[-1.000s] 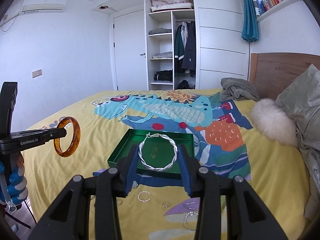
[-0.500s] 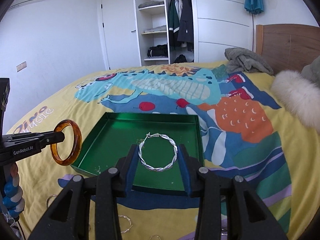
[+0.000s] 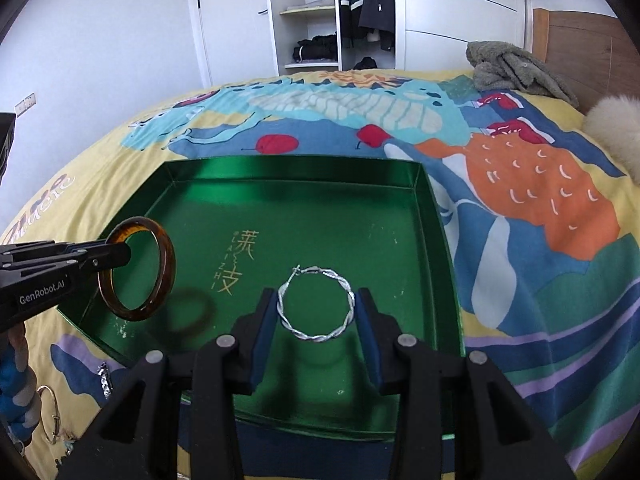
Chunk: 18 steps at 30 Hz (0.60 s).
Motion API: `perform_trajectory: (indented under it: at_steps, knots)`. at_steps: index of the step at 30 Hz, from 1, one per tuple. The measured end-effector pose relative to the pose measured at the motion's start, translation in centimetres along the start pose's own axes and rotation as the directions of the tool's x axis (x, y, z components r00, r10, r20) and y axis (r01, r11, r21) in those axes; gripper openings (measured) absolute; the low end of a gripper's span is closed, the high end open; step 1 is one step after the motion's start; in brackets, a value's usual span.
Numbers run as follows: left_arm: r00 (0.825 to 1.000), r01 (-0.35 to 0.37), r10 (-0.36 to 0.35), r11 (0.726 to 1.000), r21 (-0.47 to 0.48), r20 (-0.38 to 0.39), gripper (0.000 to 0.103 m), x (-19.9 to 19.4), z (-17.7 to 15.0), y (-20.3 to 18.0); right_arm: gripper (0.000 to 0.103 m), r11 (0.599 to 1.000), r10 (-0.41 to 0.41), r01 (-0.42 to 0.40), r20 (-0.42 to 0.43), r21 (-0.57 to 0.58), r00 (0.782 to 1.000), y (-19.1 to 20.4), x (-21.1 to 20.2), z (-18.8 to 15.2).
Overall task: Organize jewelry
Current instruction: 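Carry the amber bangle and silver hoop into the green tray and open both tools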
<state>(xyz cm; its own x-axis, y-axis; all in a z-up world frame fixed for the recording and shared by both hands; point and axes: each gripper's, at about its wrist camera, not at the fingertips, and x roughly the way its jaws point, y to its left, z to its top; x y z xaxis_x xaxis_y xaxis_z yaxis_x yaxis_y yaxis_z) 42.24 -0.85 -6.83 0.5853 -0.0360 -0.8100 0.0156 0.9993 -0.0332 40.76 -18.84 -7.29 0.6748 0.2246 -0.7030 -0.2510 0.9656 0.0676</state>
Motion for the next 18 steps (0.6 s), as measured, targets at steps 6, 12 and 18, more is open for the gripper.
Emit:
perform_trajectory:
  at_steps: [6,12,18]
  knots:
    - [0.999,-0.027,0.027,1.0,0.006,-0.027,0.01,1.1,0.0,-0.2,0.037,1.0,-0.009,0.009,-0.031,-0.003,0.999,0.1,1.2,-0.3]
    - [0.998,-0.039,0.039,0.999,0.0,-0.048,0.01,1.8,0.0,-0.1,0.037,1.0,-0.022,0.021,-0.056,-0.024,0.998,0.2,2.0,-0.5]
    - [0.997,-0.054,0.054,0.999,-0.005,-0.06,0.01,2.3,-0.1,-0.1,0.038,0.999,-0.031,0.029,-0.055,-0.031,0.998,0.2,2.2,-0.6]
